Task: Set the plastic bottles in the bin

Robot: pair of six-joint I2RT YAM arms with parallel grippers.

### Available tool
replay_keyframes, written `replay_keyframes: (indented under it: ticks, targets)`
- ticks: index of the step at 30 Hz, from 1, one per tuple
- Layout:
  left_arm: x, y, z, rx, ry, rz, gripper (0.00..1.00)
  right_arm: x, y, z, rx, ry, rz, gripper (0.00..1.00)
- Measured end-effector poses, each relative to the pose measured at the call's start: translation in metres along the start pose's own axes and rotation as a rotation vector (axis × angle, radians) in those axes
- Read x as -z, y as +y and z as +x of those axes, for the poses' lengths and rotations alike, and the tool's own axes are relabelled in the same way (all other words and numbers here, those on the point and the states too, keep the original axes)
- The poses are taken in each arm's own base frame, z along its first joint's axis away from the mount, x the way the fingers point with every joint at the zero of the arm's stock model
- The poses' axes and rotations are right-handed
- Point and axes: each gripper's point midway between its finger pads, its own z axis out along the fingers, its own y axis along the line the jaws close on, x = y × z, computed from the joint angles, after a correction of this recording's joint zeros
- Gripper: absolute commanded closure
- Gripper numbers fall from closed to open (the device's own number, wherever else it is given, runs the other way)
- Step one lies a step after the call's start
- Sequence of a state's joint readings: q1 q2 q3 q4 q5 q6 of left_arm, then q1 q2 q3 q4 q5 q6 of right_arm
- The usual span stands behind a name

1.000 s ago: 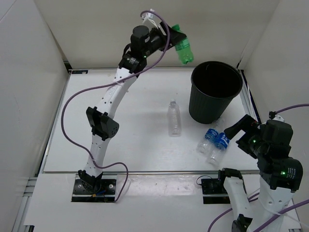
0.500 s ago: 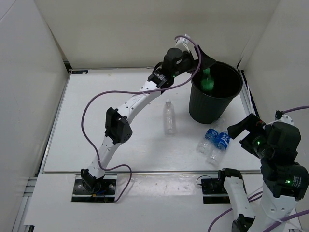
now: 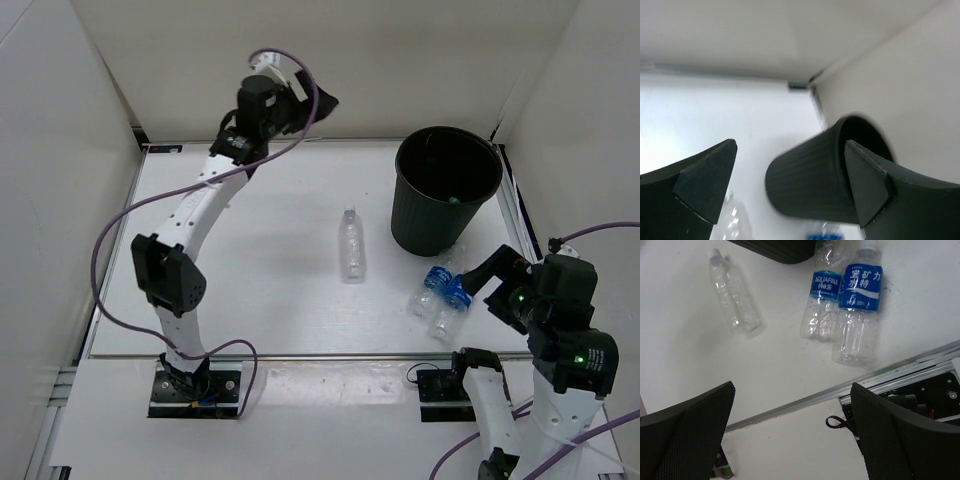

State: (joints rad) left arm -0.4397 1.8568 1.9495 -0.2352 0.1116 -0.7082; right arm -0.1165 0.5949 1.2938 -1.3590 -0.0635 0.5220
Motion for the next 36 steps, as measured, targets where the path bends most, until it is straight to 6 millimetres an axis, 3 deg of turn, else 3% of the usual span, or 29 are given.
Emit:
replay_keyframes:
  ticks: [2, 6, 9, 12, 16, 21, 26, 28, 29, 33, 36]
  targets:
    - [-0.015, 0.007, 0.041, -0.039, 0.104, -0.028, 0.00, -0.005, -0.003, 0.008, -0.005, 0.026, 0.002, 0.00]
    - [-0.035, 0.042, 0.158, -0.060, 0.388, -0.093, 0.00, -0.010, -0.004, 0.012, -0.009, 0.052, 0.004, 0.00]
    - [-0.025, 0.084, 0.237, -0.037, 0.595, -0.174, 0.00, -0.011, -0.002, 0.010, -0.008, 0.050, -0.001, 0.00]
    - [-0.003, 0.115, 0.283, 0.003, 0.735, -0.247, 0.00, -0.013, -0.001, 0.007, -0.007, 0.046, -0.001, 0.00]
    - [0.008, 0.122, 0.302, 0.024, 0.800, -0.271, 0.00, -0.016, -0.002, 0.006, -0.005, 0.055, 0.012, 0.00]
    - [0.008, 0.103, 0.321, 0.010, 0.834, -0.226, 0.00, -0.016, -0.005, 0.005, 0.000, 0.051, 0.026, 0.00]
    - [0.014, 0.094, 0.362, -0.003, 0.912, -0.199, 0.00, -0.016, -0.009, 0.005, 0.005, 0.048, 0.045, 0.00]
    - [0.018, 0.097, 0.377, 0.004, 0.948, -0.202, 0.08, -0.016, -0.010, 0.004, 0.010, 0.044, 0.052, 0.00]
    - [0.020, 0.101, 0.384, 0.013, 0.965, -0.207, 0.20, -0.016, -0.011, 0.004, 0.011, 0.041, 0.055, 0.00]
    - [0.026, 0.104, 0.389, 0.053, 0.986, -0.186, 0.40, -0.015, -0.014, 0.003, 0.023, 0.030, 0.064, 0.00]
    - [0.025, 0.110, 0.380, 0.058, 0.970, -0.201, 0.51, -0.014, -0.014, 0.004, 0.027, 0.027, 0.064, 0.00]
